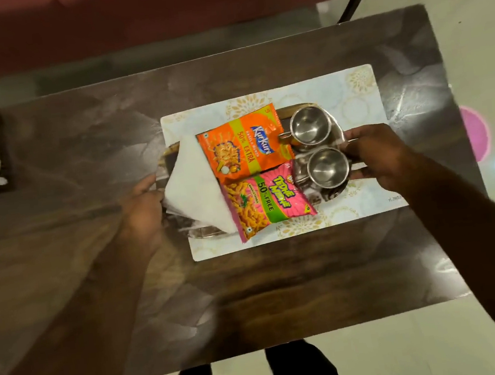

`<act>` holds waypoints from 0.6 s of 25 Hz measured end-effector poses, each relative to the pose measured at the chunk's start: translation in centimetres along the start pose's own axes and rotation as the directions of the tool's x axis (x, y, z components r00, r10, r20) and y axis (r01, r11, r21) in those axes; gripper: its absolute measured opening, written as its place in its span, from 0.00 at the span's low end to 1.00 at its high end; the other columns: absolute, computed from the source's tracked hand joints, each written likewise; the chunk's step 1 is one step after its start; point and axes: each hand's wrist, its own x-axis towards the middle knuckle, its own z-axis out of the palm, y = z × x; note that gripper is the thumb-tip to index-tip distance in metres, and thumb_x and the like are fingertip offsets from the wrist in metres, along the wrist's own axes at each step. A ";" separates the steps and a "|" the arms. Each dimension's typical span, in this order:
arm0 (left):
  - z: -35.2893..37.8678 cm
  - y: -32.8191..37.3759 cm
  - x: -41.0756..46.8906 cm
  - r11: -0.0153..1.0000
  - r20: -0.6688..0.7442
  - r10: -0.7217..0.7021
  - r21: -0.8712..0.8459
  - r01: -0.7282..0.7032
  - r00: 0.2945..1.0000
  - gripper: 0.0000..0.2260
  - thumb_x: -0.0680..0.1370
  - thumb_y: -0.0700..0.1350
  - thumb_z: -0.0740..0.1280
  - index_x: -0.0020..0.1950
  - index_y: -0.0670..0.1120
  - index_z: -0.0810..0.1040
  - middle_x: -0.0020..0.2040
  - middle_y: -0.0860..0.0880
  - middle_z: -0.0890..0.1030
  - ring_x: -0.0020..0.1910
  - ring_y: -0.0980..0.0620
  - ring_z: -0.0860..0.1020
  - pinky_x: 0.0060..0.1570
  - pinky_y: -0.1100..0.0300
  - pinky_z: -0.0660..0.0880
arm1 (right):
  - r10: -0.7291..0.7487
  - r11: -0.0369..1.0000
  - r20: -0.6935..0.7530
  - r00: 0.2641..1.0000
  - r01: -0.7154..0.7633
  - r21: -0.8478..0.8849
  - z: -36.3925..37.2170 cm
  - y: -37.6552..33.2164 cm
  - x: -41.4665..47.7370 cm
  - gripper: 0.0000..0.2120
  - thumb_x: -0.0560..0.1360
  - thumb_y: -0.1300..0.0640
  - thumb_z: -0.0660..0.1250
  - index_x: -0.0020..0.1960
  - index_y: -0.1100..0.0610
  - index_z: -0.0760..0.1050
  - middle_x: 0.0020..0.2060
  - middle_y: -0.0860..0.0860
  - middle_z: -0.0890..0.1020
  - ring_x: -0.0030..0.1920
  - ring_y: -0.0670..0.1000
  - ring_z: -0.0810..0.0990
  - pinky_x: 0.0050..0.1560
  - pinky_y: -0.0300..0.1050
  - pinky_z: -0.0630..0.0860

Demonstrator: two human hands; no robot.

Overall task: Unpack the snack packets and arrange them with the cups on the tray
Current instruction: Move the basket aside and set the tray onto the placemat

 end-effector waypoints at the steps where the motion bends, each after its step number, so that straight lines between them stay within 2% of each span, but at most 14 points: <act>1: 1.1 0.3 0.1 1.000 0.007 -0.014 0.011 0.014 1.000 0.20 0.80 0.34 0.55 0.66 0.50 0.78 0.54 0.47 0.84 0.45 0.48 0.82 0.36 0.57 0.78 | 0.008 1.000 -0.002 1.000 -0.008 0.006 -0.7 0.3 0.7 0.09 0.81 0.68 0.66 0.50 0.58 0.82 0.41 0.55 0.85 0.40 0.51 0.84 0.26 0.38 0.81; 7: 4.4 0.9 0.7 0.994 -0.005 -0.027 0.107 0.027 1.000 0.18 0.82 0.36 0.56 0.60 0.56 0.77 0.57 0.49 0.81 0.51 0.48 0.80 0.45 0.52 0.80 | 0.051 0.998 -0.023 0.998 -0.051 0.026 -2.7 0.9 3.7 0.10 0.82 0.68 0.64 0.55 0.57 0.82 0.43 0.53 0.85 0.43 0.51 0.84 0.26 0.39 0.82; 10: 5.4 1.0 1.2 0.989 -0.017 -0.016 0.144 0.018 1.000 0.19 0.81 0.36 0.58 0.62 0.56 0.79 0.60 0.49 0.81 0.53 0.47 0.80 0.46 0.51 0.80 | 0.062 0.998 -0.022 0.998 -0.062 0.026 -3.3 1.2 4.7 0.12 0.81 0.68 0.63 0.50 0.56 0.83 0.43 0.52 0.86 0.45 0.52 0.85 0.30 0.41 0.83; 12: 5.8 1.2 1.3 0.987 -0.032 -0.010 0.160 0.015 0.999 0.18 0.82 0.37 0.58 0.63 0.55 0.79 0.60 0.49 0.80 0.53 0.47 0.80 0.46 0.52 0.81 | 0.076 0.996 -0.028 0.997 -0.075 0.043 -3.4 1.4 5.2 0.12 0.81 0.67 0.63 0.56 0.60 0.84 0.45 0.54 0.86 0.45 0.52 0.85 0.29 0.41 0.83; 15: 6.2 1.2 1.7 0.984 -0.054 -0.004 0.178 0.013 0.999 0.18 0.82 0.37 0.59 0.64 0.56 0.79 0.63 0.49 0.80 0.57 0.44 0.80 0.52 0.49 0.81 | 0.094 0.995 -0.027 0.995 -0.093 0.044 -3.3 1.7 5.6 0.13 0.82 0.67 0.63 0.62 0.64 0.82 0.50 0.58 0.85 0.49 0.55 0.84 0.27 0.41 0.83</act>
